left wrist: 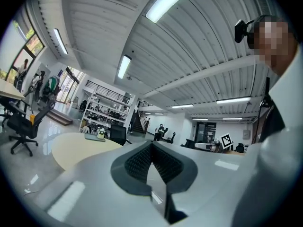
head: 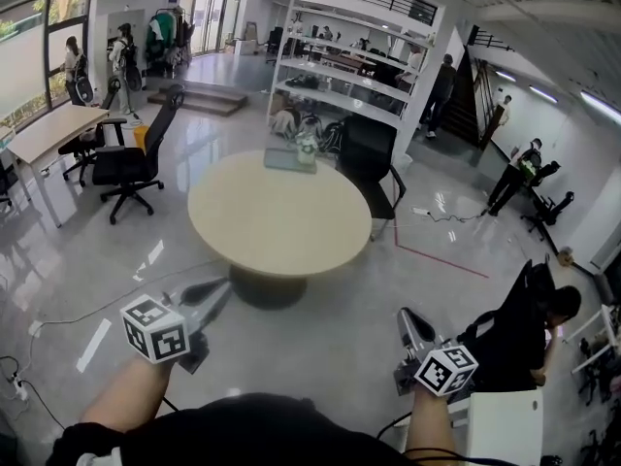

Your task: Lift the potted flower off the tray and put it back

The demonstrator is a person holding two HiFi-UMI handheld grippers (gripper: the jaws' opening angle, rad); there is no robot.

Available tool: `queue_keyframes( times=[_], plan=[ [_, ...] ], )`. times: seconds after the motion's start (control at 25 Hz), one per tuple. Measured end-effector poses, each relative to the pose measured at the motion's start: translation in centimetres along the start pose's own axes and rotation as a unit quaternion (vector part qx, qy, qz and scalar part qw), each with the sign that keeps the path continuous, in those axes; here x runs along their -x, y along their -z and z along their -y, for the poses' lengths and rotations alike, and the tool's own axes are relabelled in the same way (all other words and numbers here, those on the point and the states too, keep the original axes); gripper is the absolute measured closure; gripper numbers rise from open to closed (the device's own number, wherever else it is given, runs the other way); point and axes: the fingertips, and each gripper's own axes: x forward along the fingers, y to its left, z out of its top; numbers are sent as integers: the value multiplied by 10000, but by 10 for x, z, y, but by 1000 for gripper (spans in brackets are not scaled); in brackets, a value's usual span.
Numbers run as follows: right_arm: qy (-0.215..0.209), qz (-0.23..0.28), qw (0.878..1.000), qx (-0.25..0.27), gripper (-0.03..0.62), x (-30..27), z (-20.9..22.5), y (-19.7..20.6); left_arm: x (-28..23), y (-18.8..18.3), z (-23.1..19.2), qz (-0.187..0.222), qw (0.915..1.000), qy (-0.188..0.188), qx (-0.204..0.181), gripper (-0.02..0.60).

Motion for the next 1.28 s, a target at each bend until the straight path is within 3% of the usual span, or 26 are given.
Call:
queue_keyframes(
  times=[0.44,0.68,0.96,1.28],
  plan=[
    [-939,-21,9954,170,580,-105,137,-57,-138,-23,-2,349,9963,-768,-149,589],
    [-1188,-5,9928,165,580,-133,209,-70,-216,-16,6,314,9948,-934,-245,589],
    [-1087,-38,9940,-85,580,-155,260,-51,-276,-12,-16,151,9953,-916,-279,589],
    [-476,-77,9988,12,580,-174,296,-64,-348,-13,-54,16,9994,-279,-181,589]
  ],
)
